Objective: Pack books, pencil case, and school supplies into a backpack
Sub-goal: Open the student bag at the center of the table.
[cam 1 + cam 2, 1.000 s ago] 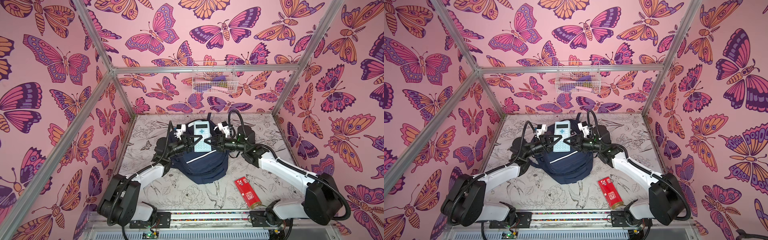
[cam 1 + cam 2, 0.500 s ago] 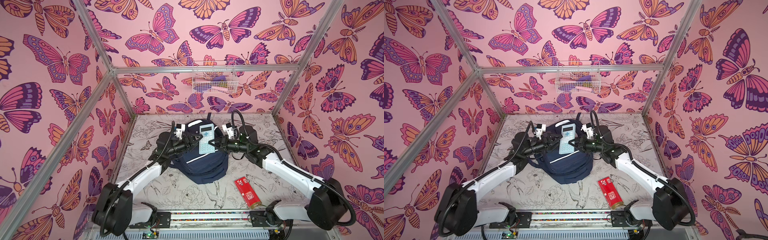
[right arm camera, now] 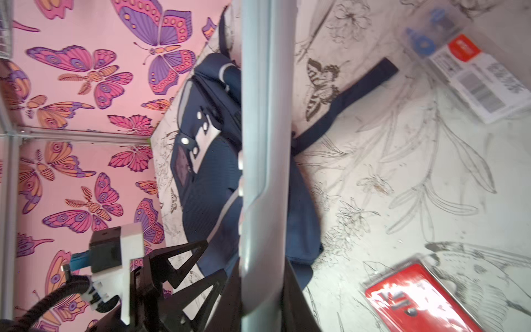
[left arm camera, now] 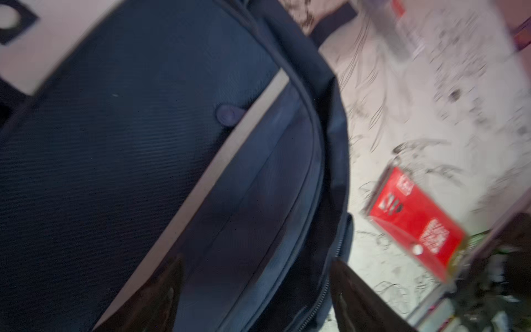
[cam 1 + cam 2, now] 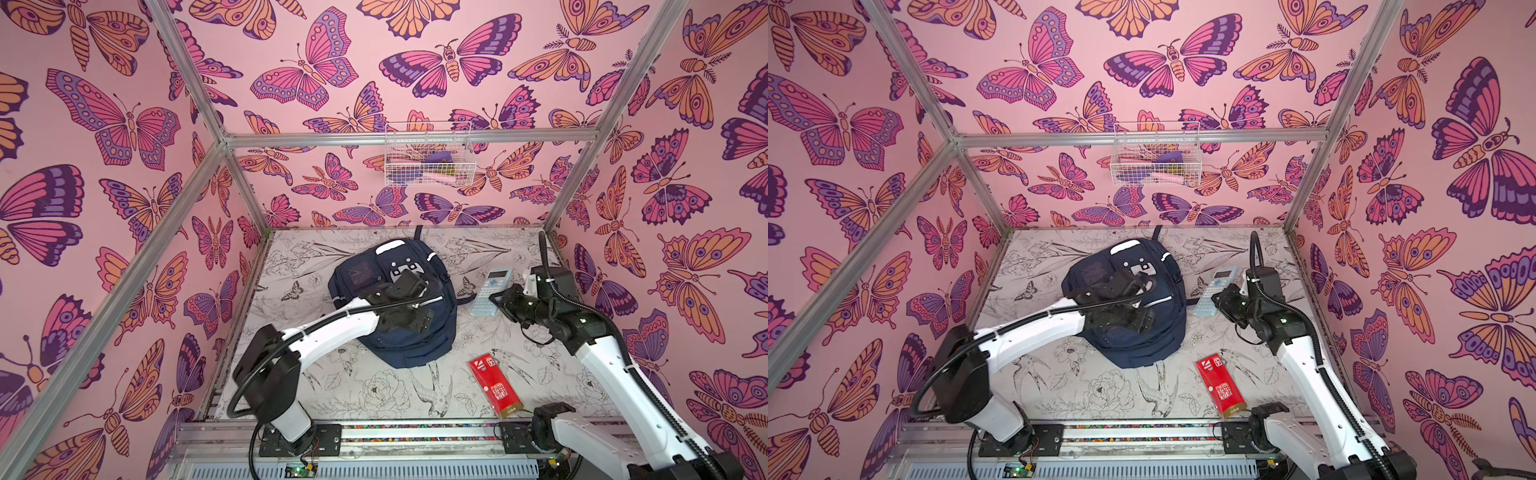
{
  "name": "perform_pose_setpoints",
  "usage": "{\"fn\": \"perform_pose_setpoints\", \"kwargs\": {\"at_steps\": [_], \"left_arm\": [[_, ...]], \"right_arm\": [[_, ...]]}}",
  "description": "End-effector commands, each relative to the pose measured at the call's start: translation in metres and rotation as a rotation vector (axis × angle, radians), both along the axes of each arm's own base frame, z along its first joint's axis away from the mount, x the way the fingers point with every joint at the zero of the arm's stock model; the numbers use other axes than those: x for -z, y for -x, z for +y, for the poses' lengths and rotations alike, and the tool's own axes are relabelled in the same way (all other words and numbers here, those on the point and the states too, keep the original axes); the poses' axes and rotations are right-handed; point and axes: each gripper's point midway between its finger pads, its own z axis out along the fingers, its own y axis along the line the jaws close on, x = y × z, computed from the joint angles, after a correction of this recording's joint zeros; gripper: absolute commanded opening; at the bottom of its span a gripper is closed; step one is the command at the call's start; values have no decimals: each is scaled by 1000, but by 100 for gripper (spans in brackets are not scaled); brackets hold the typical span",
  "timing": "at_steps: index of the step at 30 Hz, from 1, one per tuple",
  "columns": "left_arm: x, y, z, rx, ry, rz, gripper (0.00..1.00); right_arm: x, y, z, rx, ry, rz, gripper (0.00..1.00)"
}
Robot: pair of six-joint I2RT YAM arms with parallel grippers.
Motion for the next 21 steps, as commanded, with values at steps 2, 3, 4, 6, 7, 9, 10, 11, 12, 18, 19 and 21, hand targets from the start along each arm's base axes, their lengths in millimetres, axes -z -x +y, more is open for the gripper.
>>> {"fn": "perform_pose_setpoints", "kwargs": {"at_steps": [2, 3, 4, 6, 7, 9, 10, 11, 12, 18, 19, 21], "left_arm": [[7, -6, 3, 102, -217, -106, 81], [12, -7, 2, 113, -247, -113, 81], [14, -9, 2, 115, -272, -123, 80], [22, -14, 4, 110, -338, -149, 77], [25, -16, 6, 105, -363, -159, 75], [28, -22, 9, 90, -403, -183, 69], [30, -24, 10, 85, -417, -188, 64], [32, -27, 11, 76, -434, -196, 58], [34, -28, 11, 77, -444, -200, 52], [26, -37, 10, 60, -459, -236, 10], [20, -38, 9, 58, -451, -247, 4], [3, -41, 9, 47, -432, -282, 0]], "right_arm": [[6, 10, -5, -6, 22, 26, 0], [7, 11, -4, -7, 19, 28, 0], [6, 11, -4, -9, 16, 27, 0], [6, 11, -2, -14, 5, 25, 0], [5, 11, -1, -15, 1, 22, 0], [5, 11, -1, -16, -2, 20, 0], [4, 11, -1, -17, -4, 19, 0], [3, 11, 0, -22, -8, 14, 0], [3, 11, 1, -21, -11, 11, 0], [0, 11, 4, -36, -27, -5, 0], [-1, 11, 5, -45, -33, -12, 0], [-4, 10, 9, -60, -48, -27, 0]]}}
